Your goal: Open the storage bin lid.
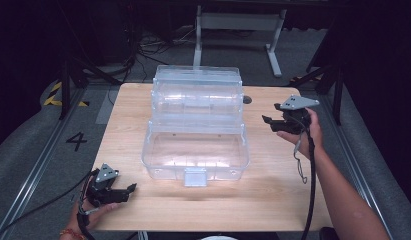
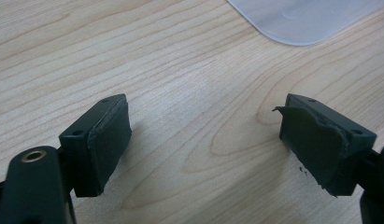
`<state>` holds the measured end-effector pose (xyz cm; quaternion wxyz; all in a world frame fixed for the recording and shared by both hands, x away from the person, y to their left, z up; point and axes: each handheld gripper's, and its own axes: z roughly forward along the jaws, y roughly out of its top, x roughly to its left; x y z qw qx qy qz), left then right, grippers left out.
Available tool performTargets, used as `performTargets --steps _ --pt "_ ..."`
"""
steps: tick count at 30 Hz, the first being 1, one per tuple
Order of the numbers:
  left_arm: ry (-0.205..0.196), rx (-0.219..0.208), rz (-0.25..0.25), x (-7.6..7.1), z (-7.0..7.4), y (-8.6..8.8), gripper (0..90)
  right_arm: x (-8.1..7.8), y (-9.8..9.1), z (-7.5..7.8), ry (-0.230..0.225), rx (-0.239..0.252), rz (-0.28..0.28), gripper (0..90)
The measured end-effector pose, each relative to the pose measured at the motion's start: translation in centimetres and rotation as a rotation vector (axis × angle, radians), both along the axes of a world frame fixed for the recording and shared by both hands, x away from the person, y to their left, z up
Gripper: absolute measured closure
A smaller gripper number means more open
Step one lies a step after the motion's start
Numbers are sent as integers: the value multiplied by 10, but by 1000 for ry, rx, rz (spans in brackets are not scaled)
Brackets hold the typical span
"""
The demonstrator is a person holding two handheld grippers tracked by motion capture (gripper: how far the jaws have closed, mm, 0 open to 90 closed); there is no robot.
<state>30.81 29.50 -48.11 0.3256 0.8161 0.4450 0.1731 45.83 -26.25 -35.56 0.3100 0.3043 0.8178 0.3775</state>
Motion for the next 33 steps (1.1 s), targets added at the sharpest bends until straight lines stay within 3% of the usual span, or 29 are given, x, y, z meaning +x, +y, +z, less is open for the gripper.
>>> performTargets --steps 3,5,8,10,15,21,33 --pt "0 0 0 0 0 0 170 -3 0 -5 33 -31 8 371" --pt "0 0 0 0 0 0 170 -8 -2 -10 10 -29 9 373" --pt "0 0 0 0 0 0 170 -14 -3 -14 32 -47 19 368" --pt "0 1 -1 0 0 0 170 -19 -5 -18 5 -55 25 370" --pt "-2 0 -1 0 0 0 169 -30 -5 -28 3 -90 26 372" --pt "-3 2 0 -1 0 0 169 -45 -10 -39 -14 -80 24 375" --pt "-1 -1 -2 0 0 0 169 -70 -32 -62 33 -88 7 369"
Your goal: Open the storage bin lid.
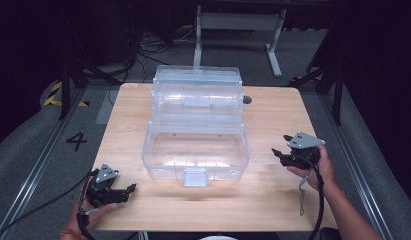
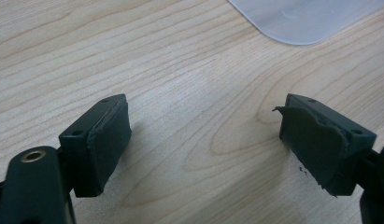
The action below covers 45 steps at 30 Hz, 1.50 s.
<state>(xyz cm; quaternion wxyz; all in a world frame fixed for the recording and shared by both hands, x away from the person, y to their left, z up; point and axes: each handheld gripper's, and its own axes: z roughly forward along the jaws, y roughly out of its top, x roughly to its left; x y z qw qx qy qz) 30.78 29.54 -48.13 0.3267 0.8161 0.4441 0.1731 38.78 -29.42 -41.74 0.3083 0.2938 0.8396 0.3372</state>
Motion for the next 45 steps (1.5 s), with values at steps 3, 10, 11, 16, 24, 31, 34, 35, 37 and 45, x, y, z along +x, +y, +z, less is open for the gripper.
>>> performTargets --steps 3,10,11,16,24,31,34,35,37,45 --pt "4 0 1 1 0 0 164 -6 -7 -8 31 9 -13 364" --pt "8 3 -23 2 0 1 151 -22 -21 -28 64 37 -54 338" --pt "8 5 -28 2 0 1 150 -23 -23 -30 65 45 -57 338" --pt "10 -2 -38 3 0 2 150 -33 -35 -41 99 72 -86 311" --pt "6 6 -35 2 0 2 152 -50 -52 -61 178 121 -133 248" --pt "10 2 -25 2 0 2 149 -60 -64 -69 202 181 -184 195" --pt "5 9 -26 2 0 2 146 -57 -67 -69 257 221 -197 189" --pt "4 12 -28 2 0 2 144 -56 -67 -69 260 224 -198 184" --pt "3 11 -28 2 0 2 143 -56 -67 -69 259 223 -195 182" --pt "-1 10 -25 2 0 2 143 -53 -67 -69 263 219 -172 173"
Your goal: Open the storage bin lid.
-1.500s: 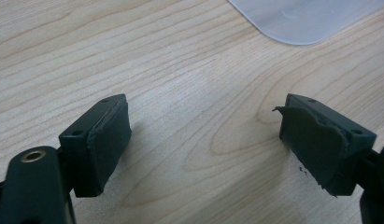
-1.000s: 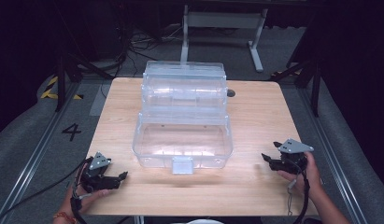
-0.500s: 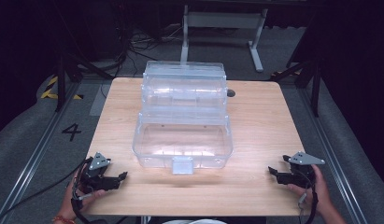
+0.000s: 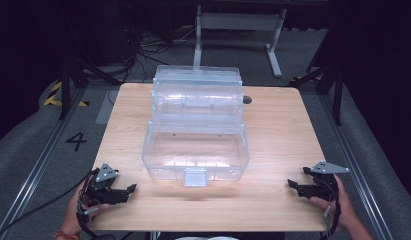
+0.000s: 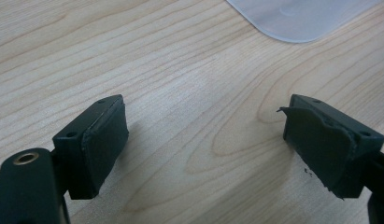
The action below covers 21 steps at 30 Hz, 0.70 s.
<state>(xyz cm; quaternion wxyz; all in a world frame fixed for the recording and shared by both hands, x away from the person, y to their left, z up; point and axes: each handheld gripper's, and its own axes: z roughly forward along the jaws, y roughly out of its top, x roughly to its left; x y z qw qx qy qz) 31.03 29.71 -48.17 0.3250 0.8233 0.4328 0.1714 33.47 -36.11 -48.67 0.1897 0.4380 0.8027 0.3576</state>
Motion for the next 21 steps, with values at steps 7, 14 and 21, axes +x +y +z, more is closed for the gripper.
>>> performTargets --steps 7,14,21 --pt "5 -4 9 0 0 -1 134 2 1 0 0 -1 10 166" --pt "3 -2 17 1 0 -2 118 4 1 0 -1 -4 15 163" --pt "15 7 23 3 -1 -4 64 4 2 0 0 -5 12 162"
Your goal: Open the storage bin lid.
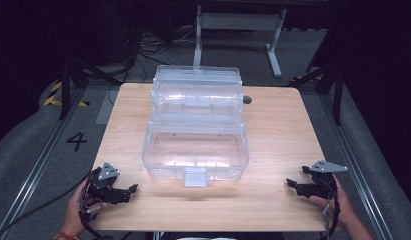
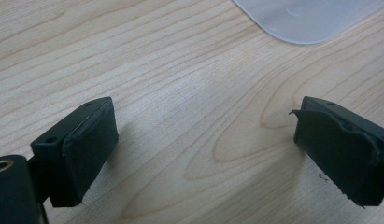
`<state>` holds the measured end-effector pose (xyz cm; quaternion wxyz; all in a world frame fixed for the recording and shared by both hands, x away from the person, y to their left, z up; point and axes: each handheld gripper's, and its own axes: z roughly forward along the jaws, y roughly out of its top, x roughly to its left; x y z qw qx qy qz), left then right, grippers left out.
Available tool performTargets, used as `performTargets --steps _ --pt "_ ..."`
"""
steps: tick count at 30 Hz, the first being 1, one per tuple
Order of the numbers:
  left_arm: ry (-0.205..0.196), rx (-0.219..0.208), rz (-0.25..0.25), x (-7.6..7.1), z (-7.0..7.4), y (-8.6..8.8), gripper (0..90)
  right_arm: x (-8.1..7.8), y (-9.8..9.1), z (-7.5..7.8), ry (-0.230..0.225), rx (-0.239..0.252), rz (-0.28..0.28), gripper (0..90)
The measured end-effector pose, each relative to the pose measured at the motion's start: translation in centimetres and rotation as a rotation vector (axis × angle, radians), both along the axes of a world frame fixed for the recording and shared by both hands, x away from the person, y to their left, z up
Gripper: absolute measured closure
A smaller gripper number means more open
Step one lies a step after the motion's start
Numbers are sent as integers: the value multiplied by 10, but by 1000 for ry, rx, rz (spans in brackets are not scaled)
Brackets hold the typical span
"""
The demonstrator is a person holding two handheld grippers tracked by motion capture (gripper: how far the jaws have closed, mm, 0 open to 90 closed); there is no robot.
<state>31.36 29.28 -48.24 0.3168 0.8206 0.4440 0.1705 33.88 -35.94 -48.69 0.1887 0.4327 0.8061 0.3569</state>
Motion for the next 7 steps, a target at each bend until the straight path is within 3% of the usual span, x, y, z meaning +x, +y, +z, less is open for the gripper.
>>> performTargets --steps 7 --pt "12 4 -4 1 0 0 48 0 0 0 1 -1 1 162"
